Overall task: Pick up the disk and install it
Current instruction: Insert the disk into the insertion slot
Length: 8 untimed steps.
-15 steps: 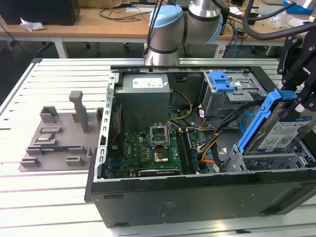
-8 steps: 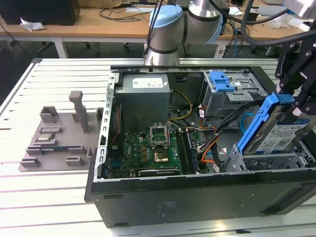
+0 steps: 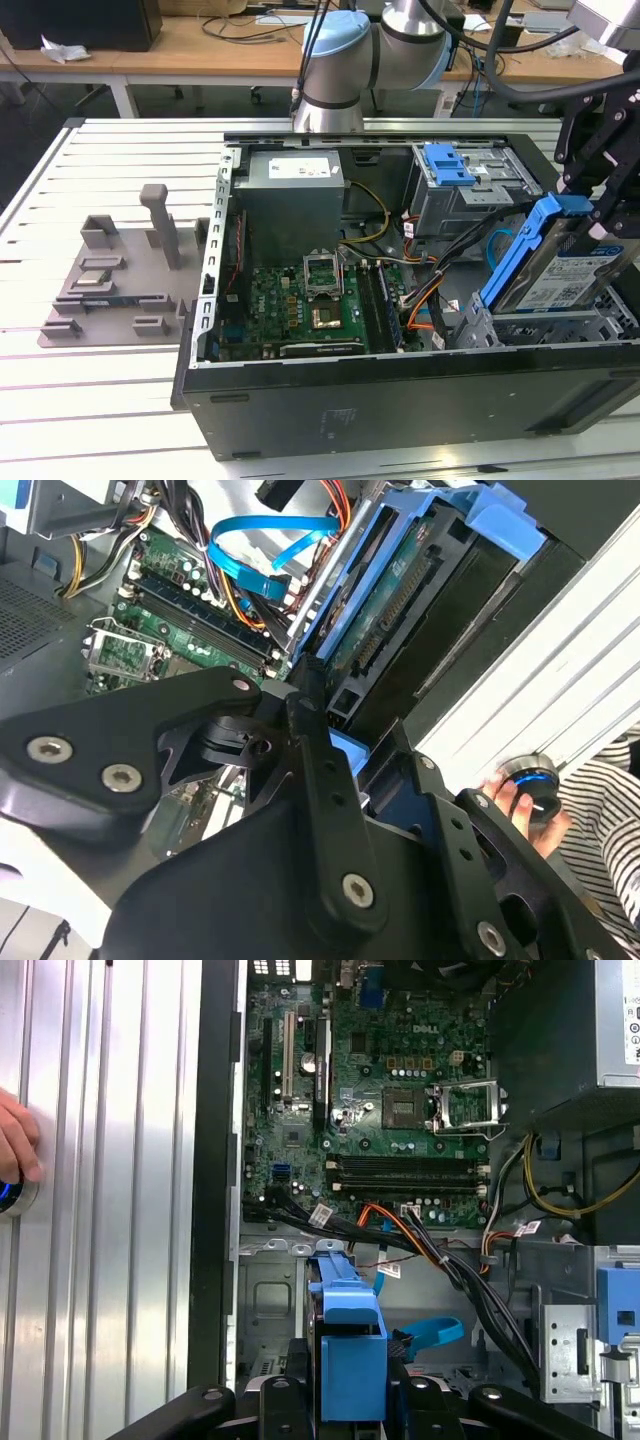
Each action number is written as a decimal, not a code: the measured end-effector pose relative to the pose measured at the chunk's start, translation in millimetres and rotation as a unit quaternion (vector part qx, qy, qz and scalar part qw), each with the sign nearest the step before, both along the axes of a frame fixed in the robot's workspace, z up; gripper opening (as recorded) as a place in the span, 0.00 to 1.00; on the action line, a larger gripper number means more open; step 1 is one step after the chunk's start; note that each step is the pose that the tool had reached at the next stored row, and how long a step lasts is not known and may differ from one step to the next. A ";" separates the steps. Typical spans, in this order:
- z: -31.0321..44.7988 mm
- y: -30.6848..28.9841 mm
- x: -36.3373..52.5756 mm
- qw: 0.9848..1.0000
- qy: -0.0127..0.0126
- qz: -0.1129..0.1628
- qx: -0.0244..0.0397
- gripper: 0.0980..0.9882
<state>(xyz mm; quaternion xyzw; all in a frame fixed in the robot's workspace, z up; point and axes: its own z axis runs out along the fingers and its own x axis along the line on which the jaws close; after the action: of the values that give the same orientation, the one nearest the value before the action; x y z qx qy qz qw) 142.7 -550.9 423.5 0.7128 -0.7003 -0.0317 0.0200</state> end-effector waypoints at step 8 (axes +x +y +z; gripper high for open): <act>-0.2 0.0 0.0 1.000 0.000 0.000 0.000 0.30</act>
<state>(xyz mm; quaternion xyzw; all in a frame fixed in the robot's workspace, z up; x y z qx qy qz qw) 142.7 -550.9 423.4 0.7129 -0.7003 -0.0317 0.0200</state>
